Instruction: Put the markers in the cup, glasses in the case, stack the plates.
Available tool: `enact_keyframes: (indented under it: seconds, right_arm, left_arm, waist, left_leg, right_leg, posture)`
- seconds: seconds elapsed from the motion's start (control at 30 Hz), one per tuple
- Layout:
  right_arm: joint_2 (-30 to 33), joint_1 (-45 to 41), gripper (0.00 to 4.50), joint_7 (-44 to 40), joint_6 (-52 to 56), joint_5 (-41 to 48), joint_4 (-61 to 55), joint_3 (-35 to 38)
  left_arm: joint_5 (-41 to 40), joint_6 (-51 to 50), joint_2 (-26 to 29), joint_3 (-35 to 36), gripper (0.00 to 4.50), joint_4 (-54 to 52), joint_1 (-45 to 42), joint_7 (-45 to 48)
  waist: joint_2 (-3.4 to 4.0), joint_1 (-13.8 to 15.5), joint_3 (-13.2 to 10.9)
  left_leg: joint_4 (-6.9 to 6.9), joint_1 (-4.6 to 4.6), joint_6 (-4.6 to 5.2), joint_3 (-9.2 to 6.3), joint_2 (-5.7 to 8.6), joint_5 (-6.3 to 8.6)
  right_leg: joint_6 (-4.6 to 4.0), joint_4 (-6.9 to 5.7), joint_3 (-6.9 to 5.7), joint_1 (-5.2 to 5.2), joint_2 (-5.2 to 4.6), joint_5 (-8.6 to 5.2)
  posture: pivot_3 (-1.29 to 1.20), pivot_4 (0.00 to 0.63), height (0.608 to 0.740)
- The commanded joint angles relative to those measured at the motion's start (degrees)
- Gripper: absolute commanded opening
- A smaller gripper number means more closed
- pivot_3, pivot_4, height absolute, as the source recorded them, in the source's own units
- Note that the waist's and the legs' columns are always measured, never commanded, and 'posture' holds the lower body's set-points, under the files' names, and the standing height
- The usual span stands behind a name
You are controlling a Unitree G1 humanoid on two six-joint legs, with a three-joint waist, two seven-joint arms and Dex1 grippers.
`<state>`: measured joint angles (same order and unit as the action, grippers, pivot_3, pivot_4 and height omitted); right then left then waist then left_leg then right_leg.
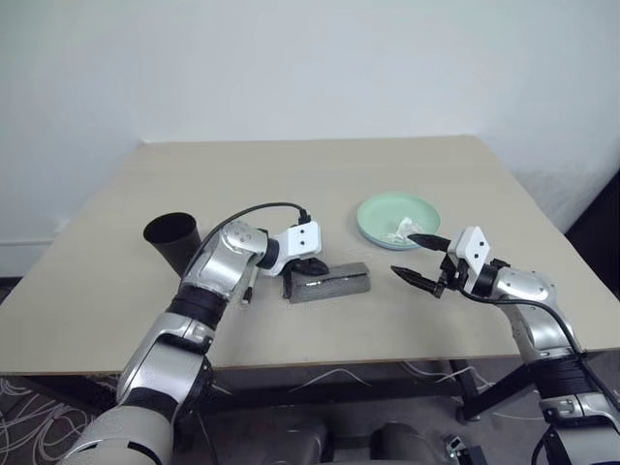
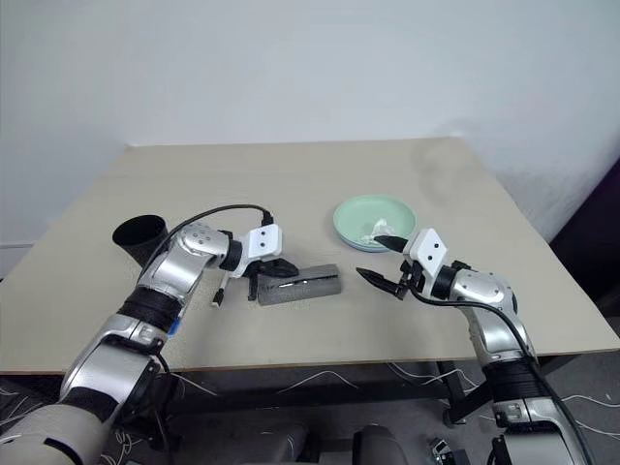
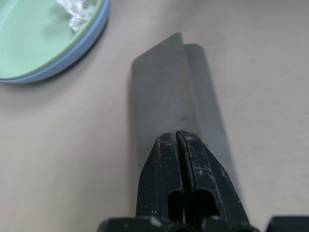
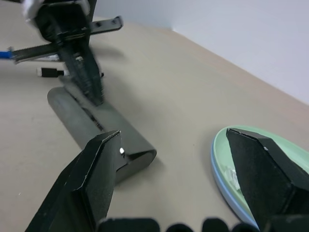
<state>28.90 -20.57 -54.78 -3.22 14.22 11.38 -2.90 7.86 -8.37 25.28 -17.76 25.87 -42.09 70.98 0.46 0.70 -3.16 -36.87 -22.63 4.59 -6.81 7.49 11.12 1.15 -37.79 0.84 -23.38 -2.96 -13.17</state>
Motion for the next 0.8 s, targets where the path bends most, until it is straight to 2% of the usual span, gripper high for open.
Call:
enact_keyframes:
  seconds: [0.03,0.4,0.67,0.8]
  right_arm:
    - [0.0,-2.5,3.79,0.1,-1.5,0.0,0.2,1.0]
    - [-1.1,-5.2,3.79,-1.7,-2.1,-0.2,2.7,-0.1]
    - [-1.7,-6.4,3.79,-3.2,-2.3,-0.5,4.3,-0.5]
    - [-1.9,-7.2,3.79,-4.0,-2.7,-0.5,5.5,-0.8]
  left_arm:
    - [-1.1,-4.8,1.3,0.8,0.03,-7.6,2.7,-1.7]
    - [-1.6,-13.2,3.4,2.0,0.03,-18.7,11.5,-8.7]
    - [-4.0,-27.1,-5.2,12.1,0.03,-24.8,11.3,-29.0]
    - [-1.5,-34.3,-9.1,14.5,0.03,-29.4,13.3,-40.4]
  waist:
    - [0.02,0.0,0.0]
    - [0.08,0.0,0.0]
    - [0.08,0.0,0.0]
    - [0.09,0.0,0.0]
  left_leg:
    - [0.0,0.01,0.0,0.0,0.0,0.0]
    - [0.01,0.04,-0.01,0.02,-0.04,0.0]
    - [0.02,0.04,-0.01,0.01,-0.05,0.0]
    - [0.02,0.04,-0.02,0.01,-0.05,0.0]
  right_leg:
    - [0.0,0.0,0.0,0.01,0.0,0.0]
    - [-0.05,0.0,0.02,0.02,0.02,0.01]
    - [-0.03,0.01,0.0,0.02,0.03,0.02]
    - [-0.03,0.01,0.0,0.0,0.03,0.03]
  posture:
    - [0.0,0.0,0.736]
    - [0.0,0.0,0.736]
    - [0.0,0.0,0.736]
    - [0.0,0.0,0.736]
